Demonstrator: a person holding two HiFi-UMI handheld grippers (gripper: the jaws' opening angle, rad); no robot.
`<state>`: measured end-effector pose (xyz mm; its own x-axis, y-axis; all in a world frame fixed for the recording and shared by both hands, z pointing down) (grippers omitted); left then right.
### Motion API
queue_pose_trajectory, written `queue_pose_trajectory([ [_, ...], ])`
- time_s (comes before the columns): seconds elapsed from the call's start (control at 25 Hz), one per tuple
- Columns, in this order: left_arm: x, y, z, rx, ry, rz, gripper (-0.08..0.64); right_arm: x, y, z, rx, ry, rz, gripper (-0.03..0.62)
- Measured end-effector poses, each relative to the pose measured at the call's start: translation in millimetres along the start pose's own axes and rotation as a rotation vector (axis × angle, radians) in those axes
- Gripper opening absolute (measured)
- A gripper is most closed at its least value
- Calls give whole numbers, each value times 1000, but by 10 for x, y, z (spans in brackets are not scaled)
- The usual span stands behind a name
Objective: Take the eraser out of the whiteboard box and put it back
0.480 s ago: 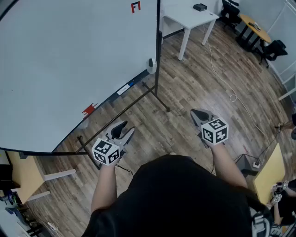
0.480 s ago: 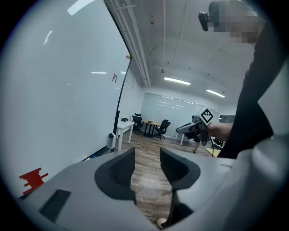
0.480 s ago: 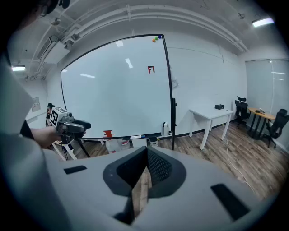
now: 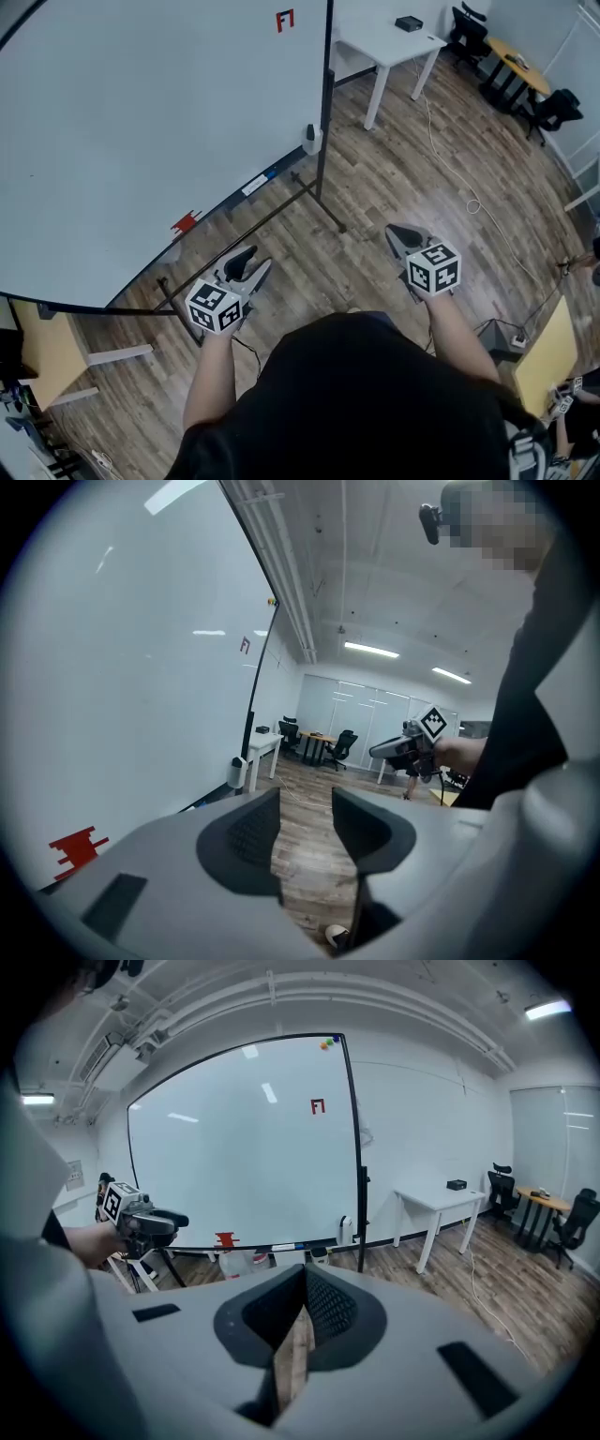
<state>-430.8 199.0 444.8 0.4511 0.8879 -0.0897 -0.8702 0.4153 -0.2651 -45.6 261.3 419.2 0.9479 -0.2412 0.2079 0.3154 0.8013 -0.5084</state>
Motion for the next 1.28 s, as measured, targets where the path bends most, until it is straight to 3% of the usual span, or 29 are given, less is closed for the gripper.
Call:
queue_pose_trajectory([
  [0.36, -57, -210, -89, -17, 7, -37, 181, 321, -136, 10, 5, -35, -19, -5],
  [0.88, -84, -1185, -264, -67, 47, -85, 181, 1439, -399, -310, -25, -44, -50, -5],
  [1.28, -172, -1657, -357, -110, 59, -133, 181, 1930, -712, -487, -62, -41, -98, -5],
])
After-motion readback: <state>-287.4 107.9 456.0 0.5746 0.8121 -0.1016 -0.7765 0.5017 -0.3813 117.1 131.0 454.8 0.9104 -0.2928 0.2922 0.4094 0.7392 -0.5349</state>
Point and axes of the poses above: the fingertips, and each gripper's own axes: y backward along the fingers, x to its right, z out of its underside, the point moved 9 cm from there along y, backward along the fingers, and after that the axes turned 8 degrees about -y, right-handed, at the moved point
